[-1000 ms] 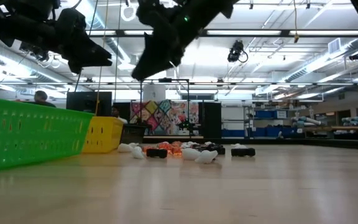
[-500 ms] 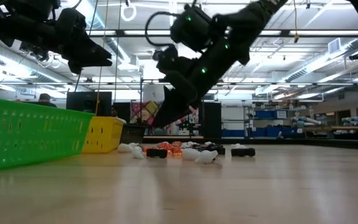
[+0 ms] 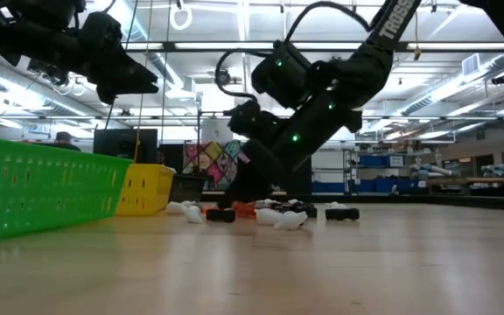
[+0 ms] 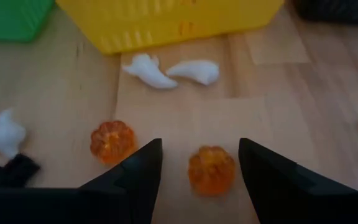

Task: Sort Halloween decoration
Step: Put the orange pumpkin toy into the yellow basket

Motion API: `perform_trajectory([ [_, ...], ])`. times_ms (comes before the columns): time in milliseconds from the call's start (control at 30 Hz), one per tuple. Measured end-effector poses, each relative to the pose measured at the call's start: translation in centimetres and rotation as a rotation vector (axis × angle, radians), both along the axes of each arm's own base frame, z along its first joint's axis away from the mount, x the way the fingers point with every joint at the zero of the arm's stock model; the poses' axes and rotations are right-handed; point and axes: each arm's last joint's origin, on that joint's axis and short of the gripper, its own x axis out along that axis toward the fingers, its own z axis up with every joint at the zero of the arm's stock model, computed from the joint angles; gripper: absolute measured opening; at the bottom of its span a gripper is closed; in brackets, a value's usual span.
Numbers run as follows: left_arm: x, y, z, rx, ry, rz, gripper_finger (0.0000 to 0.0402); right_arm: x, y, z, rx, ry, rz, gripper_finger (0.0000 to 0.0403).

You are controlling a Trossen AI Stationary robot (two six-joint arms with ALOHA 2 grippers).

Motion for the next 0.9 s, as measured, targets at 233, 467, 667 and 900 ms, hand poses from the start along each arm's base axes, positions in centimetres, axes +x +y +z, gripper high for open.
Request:
perform_trajectory([
  [233,0.1,0.0,-0.1,-0.004,0.009,0.000,0.0141,-0.1,-0.2,-0.3,-0.017,0.016,-0.011,0.0201],
  [467,0.1,0.0,-0.1,-0.004,0.008,0.000,0.0141,0.0,-0.3,-0.2,-0.021,0.031,0.004,0.0152],
  [667,0.1,0.0,-0.1,-0.026,0.002,0.004,0.0141,0.4,0.1,0.2,-0.037,0.034,0.013,0.0112],
  [900,0.1,0.0,-0.2,-0.030,0.005,0.005,0.0141,2.1,-0.1,2.2,-0.110,0.120,0.007,0.0107],
])
